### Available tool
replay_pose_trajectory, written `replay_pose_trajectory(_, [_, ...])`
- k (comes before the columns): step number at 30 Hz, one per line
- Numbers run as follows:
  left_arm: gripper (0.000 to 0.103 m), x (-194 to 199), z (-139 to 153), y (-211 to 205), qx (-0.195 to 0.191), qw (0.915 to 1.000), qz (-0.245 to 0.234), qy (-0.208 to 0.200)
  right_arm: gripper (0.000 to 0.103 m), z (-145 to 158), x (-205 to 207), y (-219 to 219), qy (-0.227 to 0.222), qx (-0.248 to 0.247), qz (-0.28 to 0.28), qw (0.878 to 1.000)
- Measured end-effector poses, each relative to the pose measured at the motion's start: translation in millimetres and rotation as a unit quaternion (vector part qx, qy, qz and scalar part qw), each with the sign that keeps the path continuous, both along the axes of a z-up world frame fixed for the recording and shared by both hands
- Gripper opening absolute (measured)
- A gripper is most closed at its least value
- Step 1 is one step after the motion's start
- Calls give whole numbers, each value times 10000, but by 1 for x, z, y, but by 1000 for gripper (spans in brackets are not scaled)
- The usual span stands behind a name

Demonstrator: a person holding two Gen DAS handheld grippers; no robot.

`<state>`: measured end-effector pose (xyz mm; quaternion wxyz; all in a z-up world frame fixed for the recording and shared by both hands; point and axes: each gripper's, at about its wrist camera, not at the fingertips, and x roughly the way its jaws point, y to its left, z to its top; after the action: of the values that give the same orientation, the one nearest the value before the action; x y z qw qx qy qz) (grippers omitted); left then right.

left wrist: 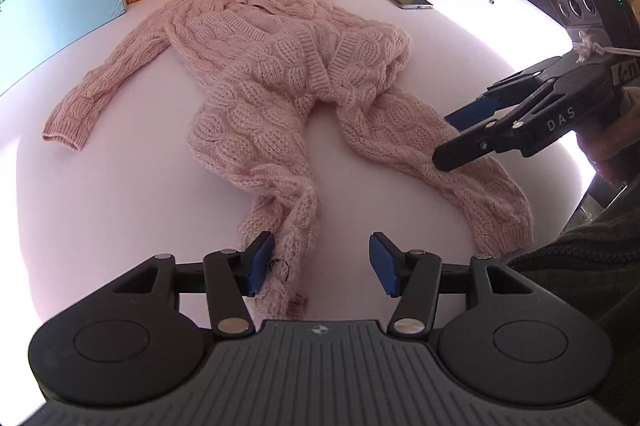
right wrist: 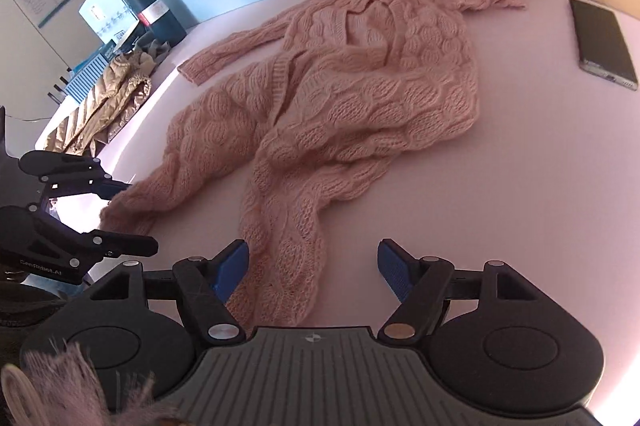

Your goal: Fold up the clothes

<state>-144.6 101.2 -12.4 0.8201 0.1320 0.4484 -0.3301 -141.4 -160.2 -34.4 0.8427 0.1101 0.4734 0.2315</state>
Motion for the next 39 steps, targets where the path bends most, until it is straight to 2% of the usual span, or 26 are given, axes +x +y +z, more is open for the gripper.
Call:
replay_pose_trajectory(1, [15,-1,1,-1,-19,10000,-39,10,67,-2,1,4,-18,133,14,9999])
replay_pose_trajectory(2, [5,-1,4,1,-123,9999,-61,76,60,-3,3,6,10,296,64,9995])
replay_pose_trajectory(3, [5,0,8,5,-303,9994,-72,145,30,-4,5,8,40,459,115,9989])
replay_pose_trajectory(4, [5,0,15,8,-583,9981,-71,197,18,-3,8,7,115,559,90,9983])
replay_pose_trajectory(8, [5,-2,53,24,-1161,9932,55,-70,17,25,11,-16,-31,1439,-191,9894])
replay_pose_trajectory(11, [5,-5,86,39,-1483,9883,111,-329,17,65,5,-45,-475,2242,-331,9728])
replay_pose_trajectory(13, [5,-8,101,48,-1578,9866,46,-413,17,93,-1,-64,-771,2587,-361,9622])
replay_pose_trajectory(14, [5,-9,107,52,-1599,9862,-2,-429,17,103,-2,-72,-860,2644,-353,9599])
replay_pose_trajectory(16, [5,-13,110,58,-1468,9886,-246,-206,17,119,-7,-86,-996,2529,-414,9615])
replay_pose_trajectory(18, [6,-19,104,61,-990,9933,-601,-31,18,129,-8,-101,-976,2215,-510,9689])
replay_pose_trajectory(20, [8,-23,100,65,-501,9952,-846,12,26,134,-9,-111,-984,1956,-641,9736])
replay_pose_trajectory(22, [10,-24,99,70,-89,9951,-979,-27,55,143,-7,-120,-1077,1852,-705,9742])
replay_pose_trajectory(24, [14,-15,107,81,133,9955,-918,-197,70,159,0,-125,-1335,1582,-710,9758])
replay_pose_trajectory(25, [18,-9,114,87,293,9943,-961,-345,74,171,7,-125,-1471,1424,-651,9767])
replay_pose_trajectory(26, [23,-3,125,91,520,9912,-1090,-544,74,184,14,-124,-1608,1264,-588,9771])
replay_pose_trajectory(28, [26,12,151,98,998,9811,-1365,-945,77,209,31,-124,-1774,995,-235,9788])
replay_pose_trajectory(30, [31,29,183,100,1424,9670,-1536,-1447,82,246,51,-114,-2054,469,148,9774])
replay_pose_trajectory(32, [48,44,216,103,1802,9482,-1642,-2034,85,288,67,-102,-2461,-39,530,9678])
replay_pose_trajectory(33, [54,52,234,104,1785,9423,-1544,-2373,89,303,72,-98,-2640,-210,626,9623])
replay_pose_trajectory(35, [79,69,257,108,1440,9399,-1053,-2911,101,332,81,-88,-3102,-503,775,9462])
replay_pose_trajectory(37, [86,88,266,110,984,9361,-332,-3361,103,341,88,-82,-3557,-613,727,9298])
replay_pose_trajectory(38, [87,99,259,110,817,9416,-22,-3266,103,338,93,-80,-3658,-583,671,9265])
replay_pose_trajectory(39, [87,111,253,110,651,9461,286,-3161,103,328,99,-77,-3631,-469,600,9286])
